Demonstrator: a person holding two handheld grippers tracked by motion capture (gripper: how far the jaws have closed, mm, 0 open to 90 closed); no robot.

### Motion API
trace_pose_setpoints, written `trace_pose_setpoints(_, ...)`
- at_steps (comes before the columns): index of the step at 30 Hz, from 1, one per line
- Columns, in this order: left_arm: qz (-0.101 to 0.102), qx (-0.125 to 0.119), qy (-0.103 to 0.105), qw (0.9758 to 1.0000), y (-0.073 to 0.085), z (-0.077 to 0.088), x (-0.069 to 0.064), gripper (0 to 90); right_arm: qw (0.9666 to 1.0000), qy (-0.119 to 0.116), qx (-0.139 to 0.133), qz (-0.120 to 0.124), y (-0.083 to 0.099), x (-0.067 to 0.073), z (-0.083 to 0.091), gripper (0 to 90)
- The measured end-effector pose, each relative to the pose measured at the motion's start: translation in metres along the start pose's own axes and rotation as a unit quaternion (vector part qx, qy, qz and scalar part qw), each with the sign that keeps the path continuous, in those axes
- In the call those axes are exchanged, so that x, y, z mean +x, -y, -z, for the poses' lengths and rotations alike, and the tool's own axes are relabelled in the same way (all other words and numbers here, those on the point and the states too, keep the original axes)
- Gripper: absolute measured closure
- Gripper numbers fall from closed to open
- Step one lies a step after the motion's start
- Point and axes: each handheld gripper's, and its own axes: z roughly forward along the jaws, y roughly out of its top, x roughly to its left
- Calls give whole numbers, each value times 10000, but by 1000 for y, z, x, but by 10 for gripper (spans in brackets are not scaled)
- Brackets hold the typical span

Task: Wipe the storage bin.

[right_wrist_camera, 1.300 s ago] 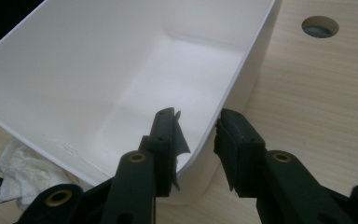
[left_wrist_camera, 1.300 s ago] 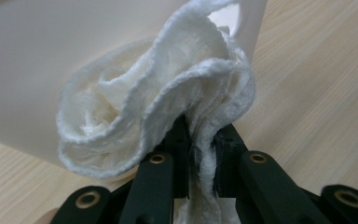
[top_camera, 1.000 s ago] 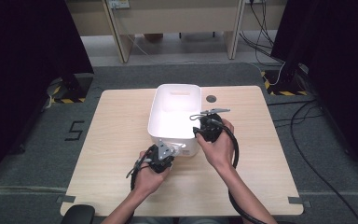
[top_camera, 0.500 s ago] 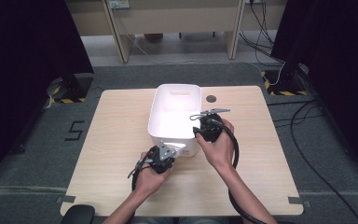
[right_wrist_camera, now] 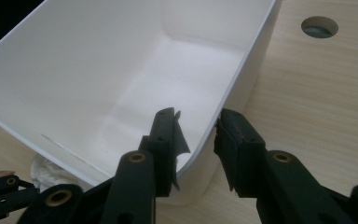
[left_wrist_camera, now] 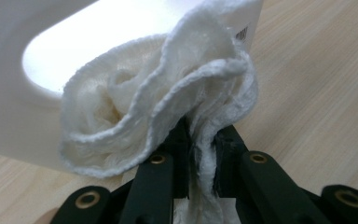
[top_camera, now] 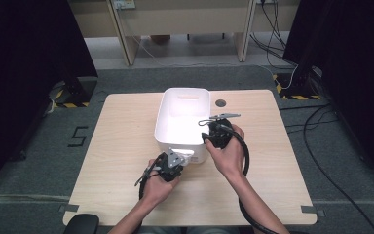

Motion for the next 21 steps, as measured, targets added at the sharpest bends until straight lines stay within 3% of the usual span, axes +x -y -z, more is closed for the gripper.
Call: trace_pose_setpoints(21,104,-125,94,9998,-4,2,-3,792,10000,4,-2,-14,0,0,0,675)
